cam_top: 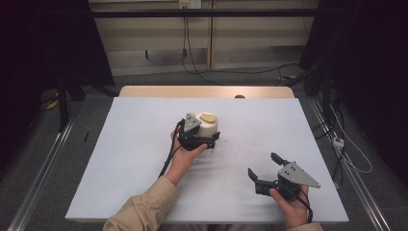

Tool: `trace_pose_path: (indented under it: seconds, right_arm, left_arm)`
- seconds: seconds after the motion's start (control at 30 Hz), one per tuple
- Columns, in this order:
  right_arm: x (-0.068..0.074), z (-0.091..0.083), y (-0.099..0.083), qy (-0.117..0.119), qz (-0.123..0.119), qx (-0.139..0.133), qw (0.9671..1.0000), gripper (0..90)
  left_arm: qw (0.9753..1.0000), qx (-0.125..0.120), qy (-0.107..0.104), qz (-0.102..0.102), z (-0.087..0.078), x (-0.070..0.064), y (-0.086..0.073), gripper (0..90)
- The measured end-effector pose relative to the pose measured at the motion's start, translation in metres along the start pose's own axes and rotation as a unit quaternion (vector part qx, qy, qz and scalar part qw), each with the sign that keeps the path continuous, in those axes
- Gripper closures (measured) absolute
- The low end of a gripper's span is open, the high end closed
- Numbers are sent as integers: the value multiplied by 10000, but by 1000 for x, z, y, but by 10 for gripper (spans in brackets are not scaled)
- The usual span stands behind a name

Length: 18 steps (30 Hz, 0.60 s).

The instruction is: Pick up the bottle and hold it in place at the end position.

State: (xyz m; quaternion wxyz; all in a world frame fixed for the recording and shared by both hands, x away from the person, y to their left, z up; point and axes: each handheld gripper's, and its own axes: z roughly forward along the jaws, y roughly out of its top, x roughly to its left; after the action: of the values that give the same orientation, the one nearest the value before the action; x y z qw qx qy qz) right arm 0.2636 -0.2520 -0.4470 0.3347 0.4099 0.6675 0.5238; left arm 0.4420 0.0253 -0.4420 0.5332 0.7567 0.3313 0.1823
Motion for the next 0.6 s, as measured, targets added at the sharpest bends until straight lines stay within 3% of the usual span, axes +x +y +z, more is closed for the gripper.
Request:
trace_pose_path:
  seconds: [0.1,0.3,0.6]
  right_arm:
    - [0,0,0,1,3,0,10000,36]
    - [-1,0,0,-1,1,0,10000,36]
    - [-1,-1,0,18,-7,3,10000,36]
  left_arm:
    - [10000,-40,0,-50,0,0,1,52]
    - [10000,32,0,77,4,-2,10,52]
    - [9999,86,24,73,12,-4,8,52]
